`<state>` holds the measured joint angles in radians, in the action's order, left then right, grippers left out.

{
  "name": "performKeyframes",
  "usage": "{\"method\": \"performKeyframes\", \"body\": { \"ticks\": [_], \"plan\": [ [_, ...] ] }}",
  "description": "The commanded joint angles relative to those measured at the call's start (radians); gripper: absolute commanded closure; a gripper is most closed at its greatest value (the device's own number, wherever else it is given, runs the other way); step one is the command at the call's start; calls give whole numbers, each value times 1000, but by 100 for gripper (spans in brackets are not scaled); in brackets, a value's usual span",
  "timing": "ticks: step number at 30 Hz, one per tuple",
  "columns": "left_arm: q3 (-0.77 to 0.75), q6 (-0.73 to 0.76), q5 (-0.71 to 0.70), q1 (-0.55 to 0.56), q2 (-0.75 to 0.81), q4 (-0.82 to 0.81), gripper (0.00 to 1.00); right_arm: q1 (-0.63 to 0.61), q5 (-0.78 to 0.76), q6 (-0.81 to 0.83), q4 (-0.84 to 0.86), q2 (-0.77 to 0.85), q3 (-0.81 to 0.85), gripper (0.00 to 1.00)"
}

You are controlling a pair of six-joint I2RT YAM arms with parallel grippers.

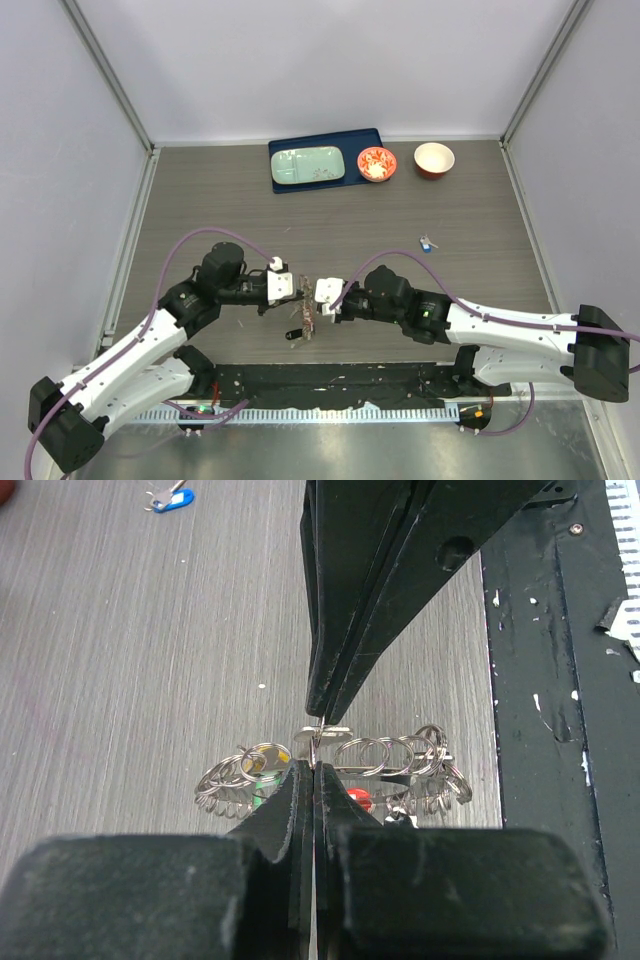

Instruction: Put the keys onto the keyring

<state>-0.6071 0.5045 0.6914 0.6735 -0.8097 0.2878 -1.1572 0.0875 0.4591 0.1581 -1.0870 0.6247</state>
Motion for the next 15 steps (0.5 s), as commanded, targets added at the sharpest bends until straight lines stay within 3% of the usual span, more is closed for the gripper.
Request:
{"method": "performKeyframes", "body": {
  "ticks": [1,15],
  "plan": [
    [-17,-9,45,-5,-2,-70,100,-4,17,-13,72,21,21,99],
    [-5,-9,25,-6,26,-84,100,-4,-64,-8,21,27,12,99]
  ]
}}
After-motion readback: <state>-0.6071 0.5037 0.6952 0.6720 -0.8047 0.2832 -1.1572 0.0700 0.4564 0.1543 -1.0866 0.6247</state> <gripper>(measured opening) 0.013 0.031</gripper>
